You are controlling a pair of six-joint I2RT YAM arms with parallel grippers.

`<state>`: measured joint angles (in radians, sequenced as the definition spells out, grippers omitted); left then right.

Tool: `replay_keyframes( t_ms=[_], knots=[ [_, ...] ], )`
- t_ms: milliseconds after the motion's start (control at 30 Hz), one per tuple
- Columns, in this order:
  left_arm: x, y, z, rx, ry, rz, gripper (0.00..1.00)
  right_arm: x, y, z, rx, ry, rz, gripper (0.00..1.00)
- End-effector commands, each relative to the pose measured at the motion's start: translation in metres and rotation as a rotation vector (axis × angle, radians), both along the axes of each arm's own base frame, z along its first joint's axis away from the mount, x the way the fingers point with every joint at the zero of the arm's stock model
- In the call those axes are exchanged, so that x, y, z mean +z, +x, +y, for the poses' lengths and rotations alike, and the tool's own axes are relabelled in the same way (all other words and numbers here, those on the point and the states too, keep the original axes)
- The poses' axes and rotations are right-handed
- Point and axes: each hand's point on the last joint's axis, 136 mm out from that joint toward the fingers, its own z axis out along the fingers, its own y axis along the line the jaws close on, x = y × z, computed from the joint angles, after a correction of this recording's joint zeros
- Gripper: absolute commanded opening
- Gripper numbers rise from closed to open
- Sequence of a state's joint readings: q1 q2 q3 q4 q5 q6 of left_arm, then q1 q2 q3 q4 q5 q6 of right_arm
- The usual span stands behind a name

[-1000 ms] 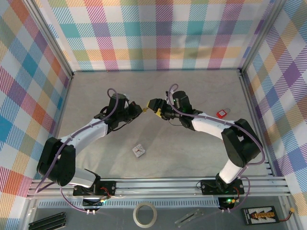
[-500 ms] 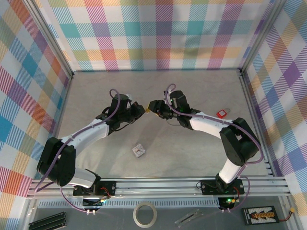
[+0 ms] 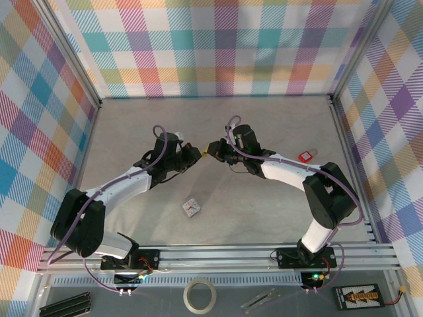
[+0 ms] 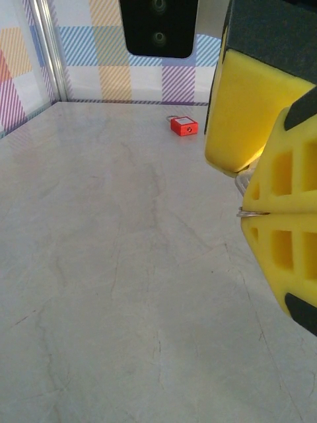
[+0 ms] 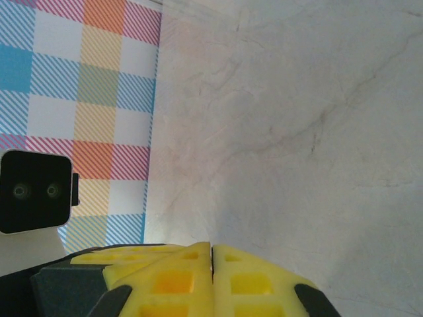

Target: Unlock with the key

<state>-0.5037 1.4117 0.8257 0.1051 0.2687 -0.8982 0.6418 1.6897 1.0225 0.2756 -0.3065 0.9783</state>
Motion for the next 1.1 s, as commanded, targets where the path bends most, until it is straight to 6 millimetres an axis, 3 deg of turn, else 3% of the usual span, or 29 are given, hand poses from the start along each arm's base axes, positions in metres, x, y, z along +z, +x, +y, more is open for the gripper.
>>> replay_keyframes(
  t_ms=[0,67,133,200,267,700,867,1067],
  knots=[
    [0.020,-0.009,-0.008,-0.034,-0.056,-0.081,0.00,0.021,0.000,0.003,0.010,0.028,-0.039,0.00],
    [0.028,-0.011,-0.006,-0.028,-0.077,-0.120,0.33,0.028,-0.002,0.001,0.008,0.032,-0.050,0.00],
    [0.035,-0.014,-0.002,-0.019,-0.100,-0.168,0.55,0.036,-0.003,-0.001,0.004,0.036,-0.064,0.00],
    [0.040,-0.018,0.001,-0.013,-0.123,-0.209,0.65,0.042,-0.005,-0.001,0.009,0.051,-0.064,0.00],
    [0.047,-0.021,0.001,-0.017,-0.170,-0.248,0.67,0.047,-0.006,0.001,0.017,0.077,-0.059,0.00],
    [0.050,-0.018,-0.003,0.015,-0.328,-0.292,0.59,0.062,-0.013,0.015,0.072,0.240,0.003,0.00],
    [0.049,-0.012,-0.006,0.019,-0.366,-0.303,0.48,0.059,-0.014,0.016,0.076,0.262,0.023,0.00],
    [0.050,-0.011,-0.006,0.023,-0.380,-0.314,0.26,0.057,-0.013,0.016,0.072,0.261,0.029,0.00]
  ],
)
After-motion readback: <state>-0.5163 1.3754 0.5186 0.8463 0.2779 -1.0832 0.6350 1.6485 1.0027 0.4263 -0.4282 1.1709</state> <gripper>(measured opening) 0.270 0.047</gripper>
